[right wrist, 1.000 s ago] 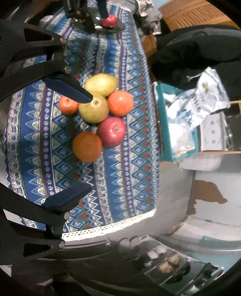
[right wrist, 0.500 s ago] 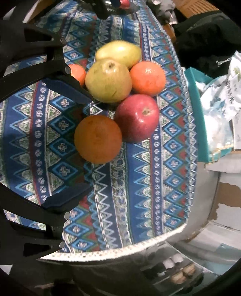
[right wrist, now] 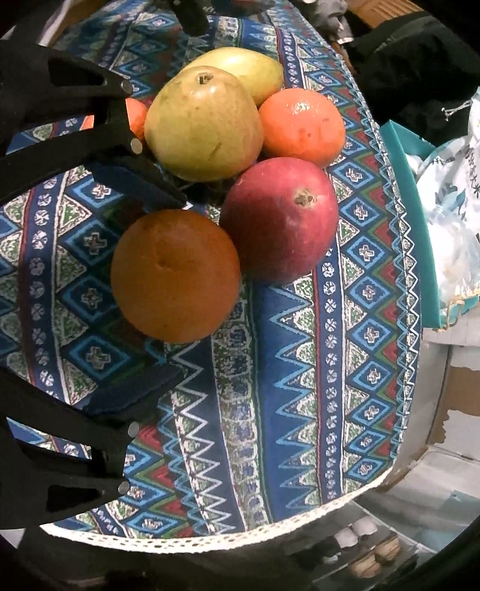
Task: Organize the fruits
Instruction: 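Grasp a yellow-green pear with the left tool while the right tool grasps a large orange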
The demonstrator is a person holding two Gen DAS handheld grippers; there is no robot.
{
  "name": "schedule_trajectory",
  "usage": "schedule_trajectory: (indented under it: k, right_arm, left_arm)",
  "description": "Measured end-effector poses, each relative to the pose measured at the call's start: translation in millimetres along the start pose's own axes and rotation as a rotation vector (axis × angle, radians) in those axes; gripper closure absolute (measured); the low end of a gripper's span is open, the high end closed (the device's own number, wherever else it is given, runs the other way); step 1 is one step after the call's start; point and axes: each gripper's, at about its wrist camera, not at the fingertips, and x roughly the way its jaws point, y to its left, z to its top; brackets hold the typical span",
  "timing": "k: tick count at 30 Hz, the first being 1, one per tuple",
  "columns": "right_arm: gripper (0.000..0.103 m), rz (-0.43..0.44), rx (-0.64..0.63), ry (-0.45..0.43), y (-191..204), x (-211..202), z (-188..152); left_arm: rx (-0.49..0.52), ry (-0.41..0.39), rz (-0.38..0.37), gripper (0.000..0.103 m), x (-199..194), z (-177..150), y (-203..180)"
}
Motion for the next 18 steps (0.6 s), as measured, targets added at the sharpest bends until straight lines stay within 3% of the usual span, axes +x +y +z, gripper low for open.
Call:
schedule_trajectory:
  k: [3, 18]
  right_arm:
    - [0.035, 0.037, 0.003, 0.005, 0.7, 3.1, 1.7]
    - [0.036, 0.035, 0.025, -0.006, -3.6, -5.0, -3.9]
  left_arm:
    - [-0.027, -0.01, -0.035, 0.023, 2.6, 6.0, -1.7]
    - [-0.157, 0.013, -0.156, 0.018, 25.0, 33.0, -5.7]
